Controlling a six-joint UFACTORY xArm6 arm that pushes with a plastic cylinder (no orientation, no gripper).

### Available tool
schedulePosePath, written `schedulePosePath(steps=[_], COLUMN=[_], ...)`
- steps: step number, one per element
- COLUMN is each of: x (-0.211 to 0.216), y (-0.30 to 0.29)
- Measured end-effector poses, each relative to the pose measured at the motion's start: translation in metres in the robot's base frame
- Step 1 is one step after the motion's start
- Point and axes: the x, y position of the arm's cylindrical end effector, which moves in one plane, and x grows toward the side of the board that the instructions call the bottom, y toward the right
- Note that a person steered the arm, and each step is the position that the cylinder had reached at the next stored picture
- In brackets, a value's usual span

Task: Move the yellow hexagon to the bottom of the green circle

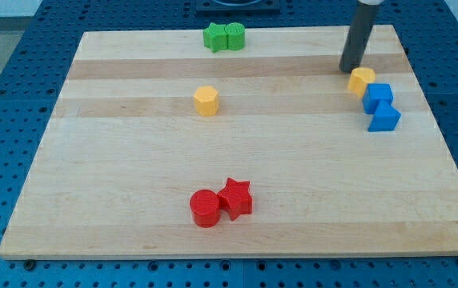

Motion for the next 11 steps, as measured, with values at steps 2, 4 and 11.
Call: schedulePosePath(steps=[2,4,11], x=[-0.007,0.07,0.07], y=[-0.043,-0.115,-0.189])
